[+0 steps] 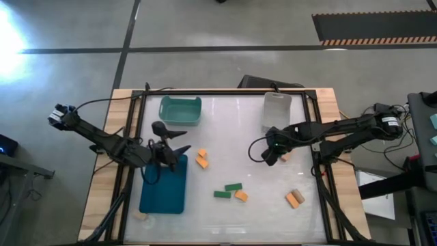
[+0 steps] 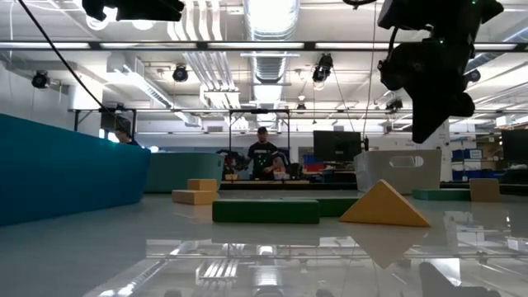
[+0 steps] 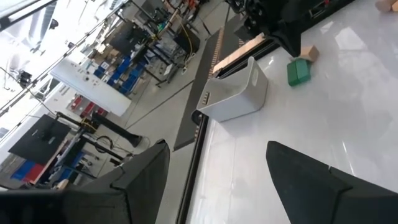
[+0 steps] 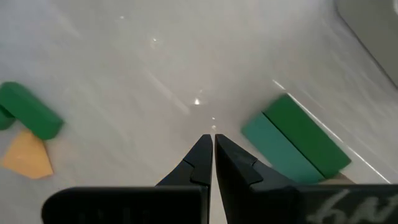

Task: Sort & place blocks by color
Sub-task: Put the green block into the gray bin

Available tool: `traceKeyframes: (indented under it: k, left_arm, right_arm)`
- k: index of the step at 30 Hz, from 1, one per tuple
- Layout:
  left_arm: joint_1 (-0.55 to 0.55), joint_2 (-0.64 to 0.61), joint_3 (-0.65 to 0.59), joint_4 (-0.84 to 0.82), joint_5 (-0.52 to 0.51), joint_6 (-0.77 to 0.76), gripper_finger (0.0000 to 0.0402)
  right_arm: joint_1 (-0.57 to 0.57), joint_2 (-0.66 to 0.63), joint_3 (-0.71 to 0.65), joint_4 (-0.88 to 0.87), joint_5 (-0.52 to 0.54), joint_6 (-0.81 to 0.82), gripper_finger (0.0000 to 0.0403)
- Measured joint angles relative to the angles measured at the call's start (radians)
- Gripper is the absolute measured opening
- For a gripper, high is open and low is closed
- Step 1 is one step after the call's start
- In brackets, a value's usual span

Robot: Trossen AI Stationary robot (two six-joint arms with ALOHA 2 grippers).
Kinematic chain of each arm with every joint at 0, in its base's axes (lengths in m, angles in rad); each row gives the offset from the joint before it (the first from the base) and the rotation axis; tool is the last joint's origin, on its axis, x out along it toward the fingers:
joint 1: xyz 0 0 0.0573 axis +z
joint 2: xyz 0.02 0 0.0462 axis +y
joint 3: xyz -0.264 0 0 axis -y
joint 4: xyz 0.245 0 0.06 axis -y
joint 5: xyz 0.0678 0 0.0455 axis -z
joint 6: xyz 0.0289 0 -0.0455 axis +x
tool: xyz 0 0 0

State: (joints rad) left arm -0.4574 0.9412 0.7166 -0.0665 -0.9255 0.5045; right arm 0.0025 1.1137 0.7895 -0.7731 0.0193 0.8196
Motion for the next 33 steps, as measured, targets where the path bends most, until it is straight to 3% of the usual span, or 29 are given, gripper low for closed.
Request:
traceKeyframes:
  k: [14, 17, 25, 33]
  left_arm:
    - [0.000, -0.038, -0.021, 0.006, 0.000, -0.003, 0.0251]
    - [0.000, -0.030, -0.021, 0.005, 0.000, -0.009, 0.0251]
    - [0.000, -0.027, -0.021, 0.005, 0.000, -0.027, 0.0251]
    - [0.000, -0.026, -0.021, 0.005, 0.000, -0.027, 0.0251]
  right_arm:
    - [0.000, 0.000, 0.000, -0.003, -0.001, 0.028, 0.0009]
    - [0.000, 0.000, 0.000, -0.010, -0.063, 0.098, 0.0014]
    - [0.000, 0.002, 0.000, -0.197, -0.090, 0.340, 0.0106]
    - [-0.001, 0.002, 0.000, -0.281, 0.021, 0.414, 0.0195]
